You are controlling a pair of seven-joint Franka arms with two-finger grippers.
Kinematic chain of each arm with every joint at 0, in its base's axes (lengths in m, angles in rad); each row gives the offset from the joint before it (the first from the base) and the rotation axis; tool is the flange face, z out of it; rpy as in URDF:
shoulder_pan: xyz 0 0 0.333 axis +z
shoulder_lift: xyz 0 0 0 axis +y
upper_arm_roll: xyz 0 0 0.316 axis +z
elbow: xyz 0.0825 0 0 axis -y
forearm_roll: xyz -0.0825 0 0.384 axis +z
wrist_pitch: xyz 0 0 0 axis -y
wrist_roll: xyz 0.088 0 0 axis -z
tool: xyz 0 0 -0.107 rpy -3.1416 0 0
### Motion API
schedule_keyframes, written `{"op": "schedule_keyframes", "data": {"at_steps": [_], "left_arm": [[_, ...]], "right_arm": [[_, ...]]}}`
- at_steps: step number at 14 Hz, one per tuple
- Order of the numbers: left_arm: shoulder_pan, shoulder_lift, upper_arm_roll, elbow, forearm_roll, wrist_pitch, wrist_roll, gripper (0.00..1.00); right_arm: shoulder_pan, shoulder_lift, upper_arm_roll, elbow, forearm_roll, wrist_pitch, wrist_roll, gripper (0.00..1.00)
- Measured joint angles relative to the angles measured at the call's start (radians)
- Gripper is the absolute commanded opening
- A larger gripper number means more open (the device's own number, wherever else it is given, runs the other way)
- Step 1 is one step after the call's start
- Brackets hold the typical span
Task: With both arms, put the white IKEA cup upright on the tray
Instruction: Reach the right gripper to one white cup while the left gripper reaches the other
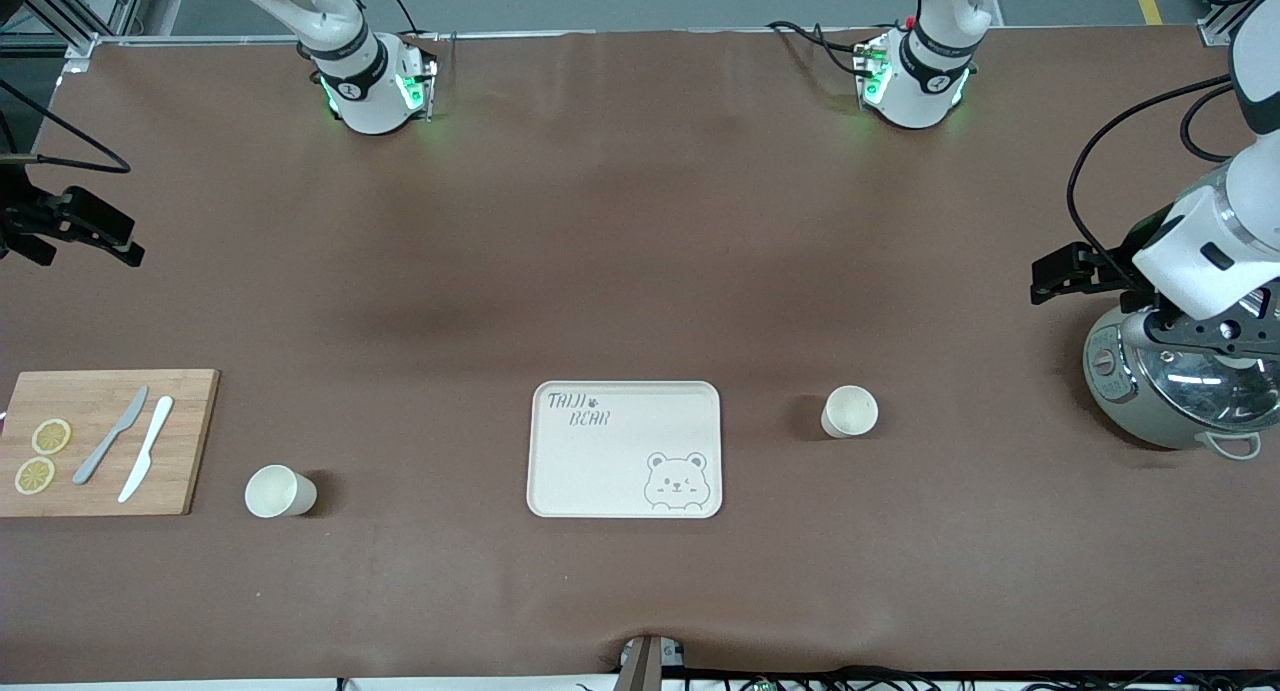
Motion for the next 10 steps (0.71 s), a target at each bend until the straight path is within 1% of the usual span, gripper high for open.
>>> {"op": "schedule_keyframes", "data": {"at_steps": [7, 10], "left_arm": [[-0.002, 0.009, -0.007, -0.002, -0.01, 0.007, -0.009, 1.0], [-0.021, 0.042, -0.013, -0.003, -0.063, 0.025, -0.114, 1.0]], "right_arm": [[0.0, 0.0, 0.0, 0.0, 0.0, 0.001, 0.0, 1.0], [0.0, 0.001, 0.0, 0.003, 0.0, 0.015, 0.0, 1.0]]}}
